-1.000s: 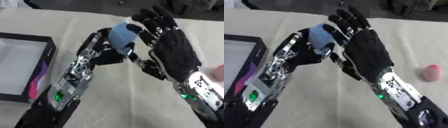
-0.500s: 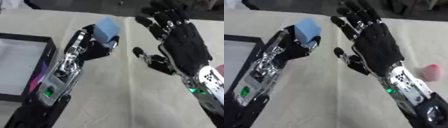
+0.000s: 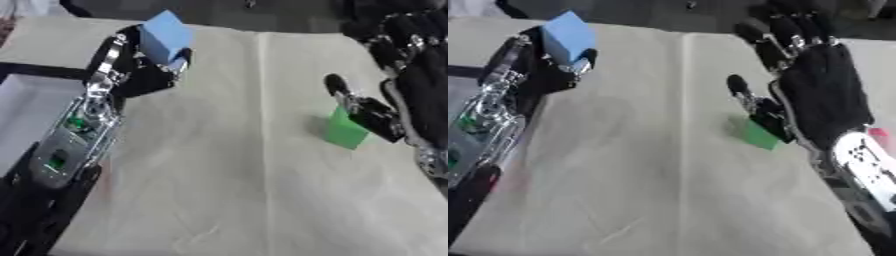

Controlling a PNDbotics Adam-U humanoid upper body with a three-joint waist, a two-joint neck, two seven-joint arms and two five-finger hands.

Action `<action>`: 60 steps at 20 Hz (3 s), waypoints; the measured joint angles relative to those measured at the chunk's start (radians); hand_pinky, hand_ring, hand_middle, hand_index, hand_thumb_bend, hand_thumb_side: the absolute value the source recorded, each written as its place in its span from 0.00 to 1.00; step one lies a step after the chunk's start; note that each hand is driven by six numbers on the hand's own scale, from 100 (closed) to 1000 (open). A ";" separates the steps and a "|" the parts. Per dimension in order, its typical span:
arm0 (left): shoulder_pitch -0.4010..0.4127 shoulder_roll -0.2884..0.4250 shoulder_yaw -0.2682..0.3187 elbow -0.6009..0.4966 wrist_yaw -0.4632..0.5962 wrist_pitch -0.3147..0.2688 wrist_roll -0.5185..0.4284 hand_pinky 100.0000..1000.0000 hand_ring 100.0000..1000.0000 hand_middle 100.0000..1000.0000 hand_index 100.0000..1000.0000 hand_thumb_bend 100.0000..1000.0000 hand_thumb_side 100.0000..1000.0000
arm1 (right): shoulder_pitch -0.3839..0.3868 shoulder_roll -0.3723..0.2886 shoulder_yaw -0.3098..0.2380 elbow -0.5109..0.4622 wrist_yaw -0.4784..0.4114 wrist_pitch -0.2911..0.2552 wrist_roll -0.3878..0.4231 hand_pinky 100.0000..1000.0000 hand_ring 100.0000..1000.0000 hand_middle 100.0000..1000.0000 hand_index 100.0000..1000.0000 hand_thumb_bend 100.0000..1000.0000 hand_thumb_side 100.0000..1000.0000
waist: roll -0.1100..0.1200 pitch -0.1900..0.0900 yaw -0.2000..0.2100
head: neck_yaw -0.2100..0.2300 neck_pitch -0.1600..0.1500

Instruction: Pick up the objects with one hand, pass them to the other hand, and then place them into the box on the other side of the table.

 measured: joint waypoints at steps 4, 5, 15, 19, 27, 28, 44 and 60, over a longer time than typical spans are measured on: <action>0.029 0.094 0.028 -0.013 -0.026 -0.002 -0.015 0.80 0.86 0.51 0.49 0.00 0.00 | 0.091 -0.030 -0.094 0.000 -0.060 0.059 0.018 0.83 0.78 0.77 0.76 0.22 0.06 | 0.004 -0.001 -0.004 | 0.035 0.003; 0.040 0.117 0.034 -0.013 -0.035 -0.001 -0.019 0.79 0.86 0.51 0.49 0.00 0.00 | 0.113 -0.038 -0.118 0.000 -0.075 0.074 0.023 0.83 0.78 0.77 0.76 0.22 0.06 | 0.003 -0.001 -0.005 | 0.042 0.003; 0.159 0.355 0.089 -0.013 -0.048 0.012 -0.061 0.77 0.84 0.50 0.51 0.03 0.00 | 0.221 -0.140 -0.304 0.000 -0.236 0.235 0.004 0.83 0.77 0.76 0.75 0.23 0.07 | -0.002 0.006 -0.015 | 0.095 -0.001; 0.198 0.404 0.097 -0.012 -0.087 0.025 -0.110 0.76 0.84 0.50 0.53 0.08 0.00 | 0.240 -0.170 -0.329 0.000 -0.298 0.297 -0.023 0.83 0.77 0.76 0.75 0.23 0.07 | -0.003 0.011 -0.019 | 0.096 -0.012; 0.237 0.476 0.091 0.077 -0.201 0.059 -0.229 0.80 0.90 0.58 0.67 0.33 0.00 | 0.275 -0.221 -0.338 0.000 -0.420 0.403 -0.099 0.83 0.77 0.76 0.75 0.23 0.07 | -0.007 0.016 -0.026 | 0.097 -0.025; 0.234 0.476 0.086 0.095 -0.218 0.055 -0.245 0.83 0.94 0.61 0.73 0.38 0.00 | 0.276 -0.226 -0.341 0.000 -0.437 0.408 -0.107 0.83 0.77 0.76 0.75 0.23 0.06 | -0.008 0.016 -0.026 | 0.098 -0.025; 0.139 0.504 0.041 0.271 -0.481 -0.007 -0.508 0.99 1.00 0.72 0.90 0.67 0.41 | 0.315 -0.282 -0.382 0.000 -0.632 0.372 -0.216 0.84 0.77 0.75 0.75 0.22 0.06 | -0.002 0.016 -0.038 | 0.100 -0.023; 0.099 0.376 0.177 -0.294 -0.102 -0.169 -0.197 0.94 1.00 0.71 0.88 0.00 0.78 | 0.393 -0.402 -0.393 -0.003 -0.994 0.310 0.104 0.85 0.85 0.90 0.87 0.28 0.33 | -0.023 0.015 -0.027 | -0.063 -0.025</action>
